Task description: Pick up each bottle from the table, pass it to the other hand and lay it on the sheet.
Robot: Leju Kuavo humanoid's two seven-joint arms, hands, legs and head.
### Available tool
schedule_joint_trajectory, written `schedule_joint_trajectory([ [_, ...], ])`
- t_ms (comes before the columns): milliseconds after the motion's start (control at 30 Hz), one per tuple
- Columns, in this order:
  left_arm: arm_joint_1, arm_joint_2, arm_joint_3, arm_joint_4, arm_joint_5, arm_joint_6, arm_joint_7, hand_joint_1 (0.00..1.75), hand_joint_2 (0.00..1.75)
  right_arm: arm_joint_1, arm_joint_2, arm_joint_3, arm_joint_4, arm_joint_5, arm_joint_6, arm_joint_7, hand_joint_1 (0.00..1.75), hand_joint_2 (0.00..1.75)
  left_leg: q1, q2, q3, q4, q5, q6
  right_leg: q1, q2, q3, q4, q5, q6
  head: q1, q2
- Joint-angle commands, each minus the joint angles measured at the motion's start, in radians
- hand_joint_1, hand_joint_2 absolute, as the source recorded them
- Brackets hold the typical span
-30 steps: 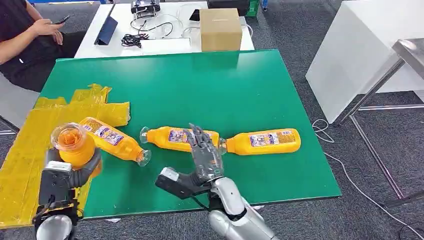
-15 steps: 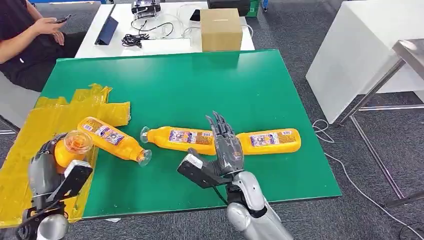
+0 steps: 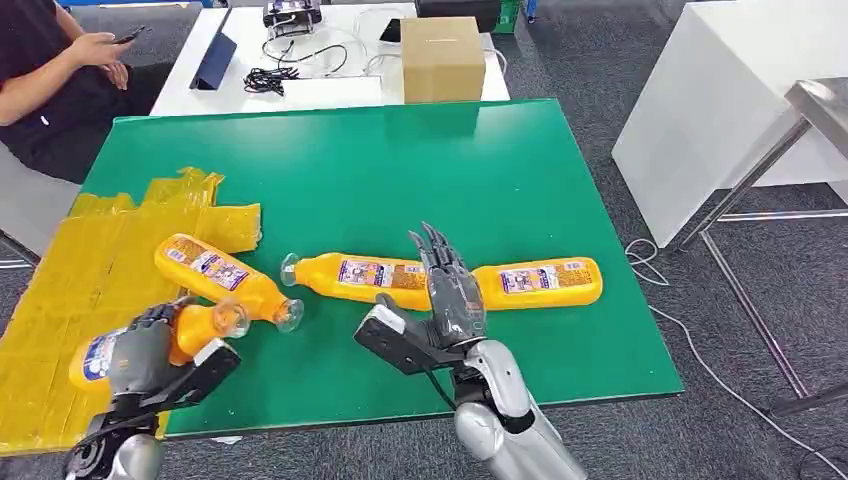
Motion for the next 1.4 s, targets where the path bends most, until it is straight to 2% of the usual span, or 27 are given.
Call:
schedule_joint_trajectory([
  [33,-0.054,0.077,-0.217,0.381,-0.161,-0.157,0.073,0.00,0.00,-0.055,-0.009,0.004,0.027,-0.020,0.062,0.004,0.00,0.00,-0.001,0.000,0.004,-0.001,0.000,0.000,-0.001,0.000,0.004,-0.001,-0.001,0.000,0.000,0.000],
  [467,-0.018,0.072,-0.165,0.269,-0.083,-0.166,0.044,0.00,0.00,-0.033,-0.014,-0.002,0.012,-0.021,0.070,0.004,0.00,0.00,0.000,0.000,0.009,-0.001,-0.001,-0.001,0.000,0.000,0.011,-0.001,-0.001,0.000,0.000,0.000],
  [667,0.009,0.057,-0.070,0.136,0.158,-0.263,-0.029,0.00,0.00,-0.022,-0.028,-0.015,0.022,-0.013,0.075,0.004,0.00,0.00,0.001,0.001,0.011,0.000,-0.003,-0.002,0.001,0.001,0.013,-0.001,-0.002,0.000,0.000,0.000],
  [800,0.020,0.009,0.030,-0.008,0.428,-0.345,-0.098,0.00,0.00,-0.023,-0.046,-0.043,0.049,0.013,0.065,0.014,0.00,0.00,0.001,0.000,0.009,0.001,-0.002,-0.001,0.001,0.000,0.011,-0.001,-0.002,0.000,0.000,0.000],
  [833,0.020,-0.001,0.048,-0.036,0.490,-0.377,-0.094,0.00,0.00,-0.031,-0.050,-0.050,0.065,0.021,0.063,0.013,0.00,1.75,0.001,-0.001,0.007,0.000,-0.001,-0.001,0.001,-0.001,0.009,-0.001,-0.001,0.000,0.000,0.000],
  [1000,0.019,-0.016,0.067,-0.066,0.563,-0.402,-0.108,0.00,0.00,-0.048,-0.053,-0.067,0.104,0.023,0.066,0.012,0.00,1.75,0.001,0.000,0.007,0.000,-0.001,-0.001,0.001,0.000,0.008,-0.001,-0.001,0.000,0.000,0.000],
  [1100,-0.005,-0.032,0.086,-0.086,0.715,-0.452,-0.140,0.00,0.00,-0.115,-0.072,-0.066,0.210,0.067,0.098,0.048,0.00,1.75,0.001,0.000,0.007,0.000,-0.001,-0.001,0.001,0.000,0.009,-0.001,-0.001,0.000,0.000,0.000],
  [1233,-0.032,-0.039,0.052,-0.104,0.736,-0.457,-0.141,0.00,0.00,-0.216,-0.065,-0.069,0.365,0.118,0.116,0.050,0.00,1.75,0.001,0.000,0.005,0.000,0.000,-0.001,0.001,0.000,0.006,-0.001,0.001,0.000,0.000,0.000],
  [1400,-0.034,-0.042,0.047,-0.099,0.737,-0.456,-0.140,0.00,0.00,-0.220,-0.061,-0.069,0.370,0.119,0.116,0.050,0.00,1.75,0.000,0.000,0.006,0.000,0.000,-0.001,0.000,-0.001,0.007,-0.001,0.000,0.000,0.000,0.000],
])
